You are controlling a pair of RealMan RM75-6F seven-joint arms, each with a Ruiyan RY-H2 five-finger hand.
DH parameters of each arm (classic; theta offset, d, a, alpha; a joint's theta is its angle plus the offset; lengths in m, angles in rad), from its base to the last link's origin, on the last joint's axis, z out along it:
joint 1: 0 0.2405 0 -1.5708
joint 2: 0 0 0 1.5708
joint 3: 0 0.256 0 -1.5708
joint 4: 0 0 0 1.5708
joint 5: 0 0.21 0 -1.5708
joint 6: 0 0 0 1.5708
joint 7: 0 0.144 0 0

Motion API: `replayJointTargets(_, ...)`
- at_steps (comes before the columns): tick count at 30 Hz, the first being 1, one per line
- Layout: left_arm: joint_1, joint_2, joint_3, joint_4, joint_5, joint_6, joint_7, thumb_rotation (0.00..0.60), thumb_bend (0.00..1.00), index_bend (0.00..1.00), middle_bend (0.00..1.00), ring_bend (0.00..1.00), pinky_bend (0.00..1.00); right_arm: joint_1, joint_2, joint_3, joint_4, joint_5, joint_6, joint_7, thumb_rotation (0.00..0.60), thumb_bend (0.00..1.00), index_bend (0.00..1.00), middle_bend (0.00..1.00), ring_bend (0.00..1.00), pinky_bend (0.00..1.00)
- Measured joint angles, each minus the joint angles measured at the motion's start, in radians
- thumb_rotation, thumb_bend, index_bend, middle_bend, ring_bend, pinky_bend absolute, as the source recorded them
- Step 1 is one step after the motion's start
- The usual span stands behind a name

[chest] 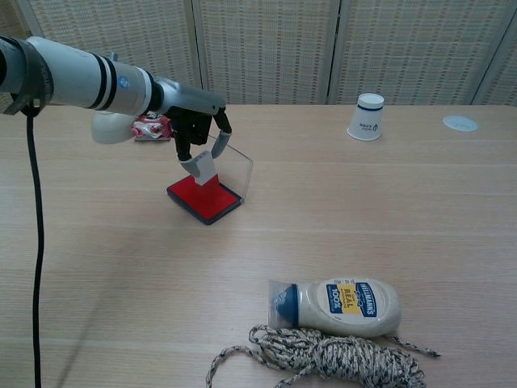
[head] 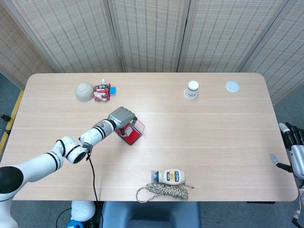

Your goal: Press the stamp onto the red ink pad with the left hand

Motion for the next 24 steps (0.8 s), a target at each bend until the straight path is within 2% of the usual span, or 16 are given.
replayJointTargets(12,-0.030,-0.054,0.037,0.117,0.089,-0.012,-0.132,0.600,0.50,0.79,1.00,0.90,0.73,0.005,0.003,0.009,0.006,0.023,-0.019,0.005,0.600,0.28,0.00,0.00,0.00,0.00)
replayJointTargets(24,-0.044,-0.088,0.088,0.181,0.150,0.006,-0.237,0.600,0.50,0.79,1.00,0.90,0.73,0.006,0.002,0.009,0.005,0.025,-0.022,-0.002,0.600,0.28,0.00,0.00,0.00,0.00)
